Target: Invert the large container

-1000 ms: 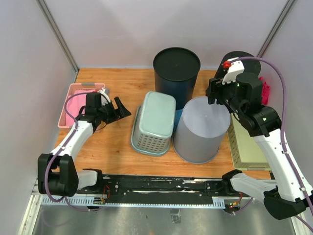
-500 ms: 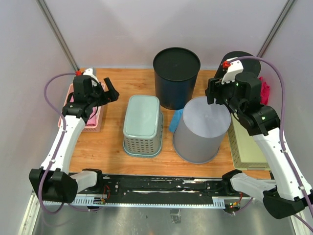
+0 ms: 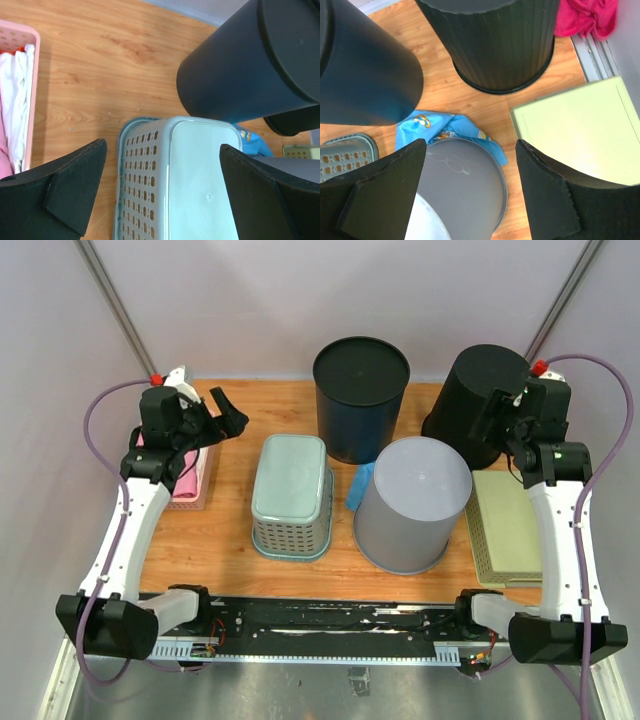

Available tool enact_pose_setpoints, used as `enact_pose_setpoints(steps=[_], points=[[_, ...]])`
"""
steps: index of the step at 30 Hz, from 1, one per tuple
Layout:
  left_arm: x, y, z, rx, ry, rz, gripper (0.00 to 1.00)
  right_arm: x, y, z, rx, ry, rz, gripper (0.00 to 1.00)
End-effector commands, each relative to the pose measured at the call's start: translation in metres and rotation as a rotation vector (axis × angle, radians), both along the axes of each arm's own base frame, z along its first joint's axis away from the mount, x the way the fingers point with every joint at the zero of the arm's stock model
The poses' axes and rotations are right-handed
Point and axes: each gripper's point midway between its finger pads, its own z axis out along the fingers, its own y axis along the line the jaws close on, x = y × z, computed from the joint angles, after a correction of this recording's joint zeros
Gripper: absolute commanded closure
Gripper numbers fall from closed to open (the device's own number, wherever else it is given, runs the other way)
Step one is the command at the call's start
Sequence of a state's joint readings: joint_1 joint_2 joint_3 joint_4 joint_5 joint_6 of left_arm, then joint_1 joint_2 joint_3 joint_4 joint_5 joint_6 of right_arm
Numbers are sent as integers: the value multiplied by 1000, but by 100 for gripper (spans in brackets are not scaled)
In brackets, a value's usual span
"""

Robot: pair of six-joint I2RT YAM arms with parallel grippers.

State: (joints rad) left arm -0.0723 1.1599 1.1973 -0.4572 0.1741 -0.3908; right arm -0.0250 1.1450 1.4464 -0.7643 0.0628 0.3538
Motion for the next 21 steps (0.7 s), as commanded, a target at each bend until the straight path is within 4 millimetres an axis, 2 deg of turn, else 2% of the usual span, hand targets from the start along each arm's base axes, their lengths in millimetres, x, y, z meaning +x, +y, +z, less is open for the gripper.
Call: enact_pose_setpoints(steps=[1, 5, 7, 10, 13, 16, 21], points=[[-8, -5, 42, -32, -182, -33, 1, -14, -21, -8, -9, 54, -138, 26], [-33, -27, 71, -93, -323, -166, 1, -18, -21, -5, -12, 2, -136, 26], [-47, -35, 77, -126, -396, -216, 1, -22, -21, -7, -2, -35, -140, 26], [-62, -34, 74, -123, -463, -219, 1, -28, -20, -10, 16, -92, -150, 27], [-70, -26, 63, -98, -458, -179, 1, -34, -20, -10, 27, -152, -161, 27], [-78, -26, 56, -83, -450, -191, 1, -38, -23, -5, 29, -219, -183, 27], [-85, -27, 62, -77, -476, -198, 1, -42, -27, 8, 45, -286, -220, 28]])
